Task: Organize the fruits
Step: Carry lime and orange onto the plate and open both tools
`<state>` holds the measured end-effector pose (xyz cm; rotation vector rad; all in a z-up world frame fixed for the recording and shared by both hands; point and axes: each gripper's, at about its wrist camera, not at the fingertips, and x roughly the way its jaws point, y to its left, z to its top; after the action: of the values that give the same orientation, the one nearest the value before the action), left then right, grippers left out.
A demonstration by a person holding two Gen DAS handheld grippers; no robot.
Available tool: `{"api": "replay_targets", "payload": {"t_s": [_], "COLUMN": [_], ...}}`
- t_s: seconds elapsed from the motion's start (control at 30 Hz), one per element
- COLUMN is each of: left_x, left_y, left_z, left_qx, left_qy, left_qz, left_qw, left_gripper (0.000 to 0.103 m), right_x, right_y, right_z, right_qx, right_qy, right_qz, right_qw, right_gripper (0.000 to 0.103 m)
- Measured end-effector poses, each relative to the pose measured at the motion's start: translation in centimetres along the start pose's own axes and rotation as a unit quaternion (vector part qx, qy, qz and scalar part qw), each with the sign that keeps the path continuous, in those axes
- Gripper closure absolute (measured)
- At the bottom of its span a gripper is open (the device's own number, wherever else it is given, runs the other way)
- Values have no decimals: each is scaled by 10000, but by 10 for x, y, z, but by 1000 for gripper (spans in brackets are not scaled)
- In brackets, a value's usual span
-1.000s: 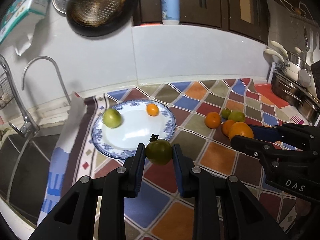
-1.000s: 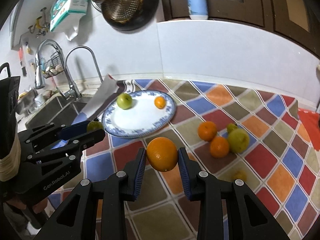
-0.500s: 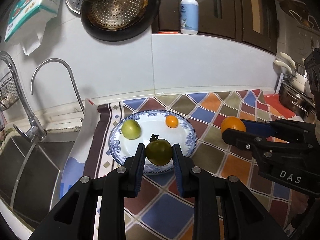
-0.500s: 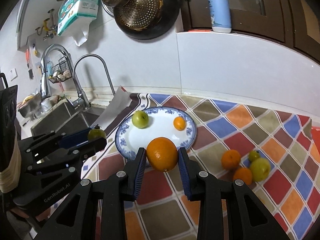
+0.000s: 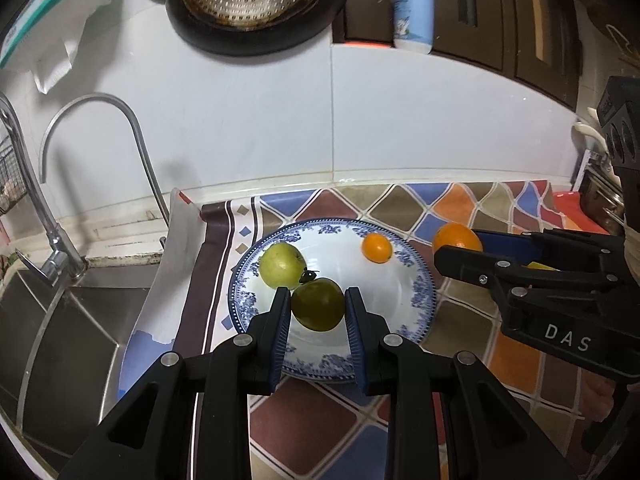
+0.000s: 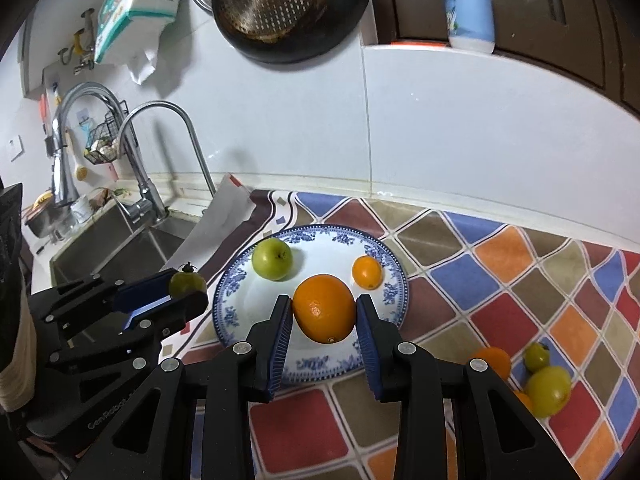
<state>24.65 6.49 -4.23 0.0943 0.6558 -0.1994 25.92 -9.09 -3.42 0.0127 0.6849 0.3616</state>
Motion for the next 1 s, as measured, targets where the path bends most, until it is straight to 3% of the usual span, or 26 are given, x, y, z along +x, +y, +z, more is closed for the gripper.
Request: {"api": "replay_targets", "payload": {"t_s": [0.5, 1.0], "left_x": [70, 99], "left_y": [16, 21], "left_z": [-1, -7], "left_qx": [-45, -33], "left_qy": [571, 789], "left_qz": [5, 36], "left_qw": [9984, 9969], "left_gripper": [75, 75], "right_x": [76, 106], "right_y": [-14, -17], "right_z": [2, 1], "right_qx": [122, 84], "right_qy": [534, 765], "right_qz": [13, -47], "right_qw": [9985, 9970], "right_gripper": [69, 69]}}
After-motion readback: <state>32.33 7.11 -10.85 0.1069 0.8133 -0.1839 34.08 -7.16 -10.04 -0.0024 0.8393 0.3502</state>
